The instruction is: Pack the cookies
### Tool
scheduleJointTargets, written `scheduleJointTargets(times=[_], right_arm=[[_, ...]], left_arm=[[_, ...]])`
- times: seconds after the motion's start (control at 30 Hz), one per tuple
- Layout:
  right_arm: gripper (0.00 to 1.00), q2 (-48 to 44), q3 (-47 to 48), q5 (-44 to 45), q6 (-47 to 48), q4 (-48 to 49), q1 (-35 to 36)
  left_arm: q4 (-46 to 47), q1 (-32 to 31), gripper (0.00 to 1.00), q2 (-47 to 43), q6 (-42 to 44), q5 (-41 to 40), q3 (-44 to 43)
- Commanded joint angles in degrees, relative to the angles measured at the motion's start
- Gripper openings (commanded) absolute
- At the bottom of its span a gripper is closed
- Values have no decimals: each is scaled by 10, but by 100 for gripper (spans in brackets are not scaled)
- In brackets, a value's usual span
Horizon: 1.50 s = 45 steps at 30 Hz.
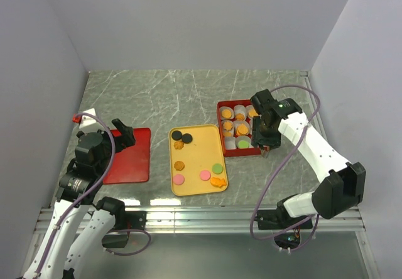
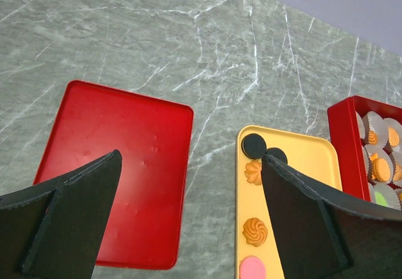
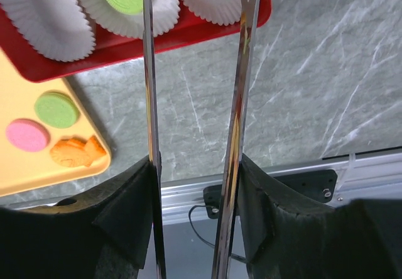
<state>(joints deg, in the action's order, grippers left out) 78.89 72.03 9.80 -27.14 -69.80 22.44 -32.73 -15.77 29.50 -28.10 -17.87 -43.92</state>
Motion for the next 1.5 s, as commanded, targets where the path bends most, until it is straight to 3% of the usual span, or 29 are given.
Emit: scheduleJointTargets(times=[0.0, 0.27, 0.57, 0.87, 1.07, 1.2, 1.47], right_arm=[[56, -6, 75, 11, 2, -16, -3], [55, 79, 227, -16, 1, -25, 37], [53, 364, 535, -80, 31, -23, 117], [52, 610, 738, -153, 24, 47, 99], [56, 646, 726, -169, -10, 123, 68], [59, 695, 766, -180, -38, 152, 48], [67, 706, 752, -148, -85, 301, 40]], left_arm=[[19, 2, 99, 4, 8, 6, 1], [18, 1, 100, 14, 9, 13, -1], [20, 1, 99, 36, 7, 7, 4], [3, 0, 99, 136, -2, -11, -21], [-25, 1, 99, 221, -25, -17, -66], [-14, 0, 100, 290, -38, -9, -78], [-18, 2, 99, 389, -63, -2, -119]])
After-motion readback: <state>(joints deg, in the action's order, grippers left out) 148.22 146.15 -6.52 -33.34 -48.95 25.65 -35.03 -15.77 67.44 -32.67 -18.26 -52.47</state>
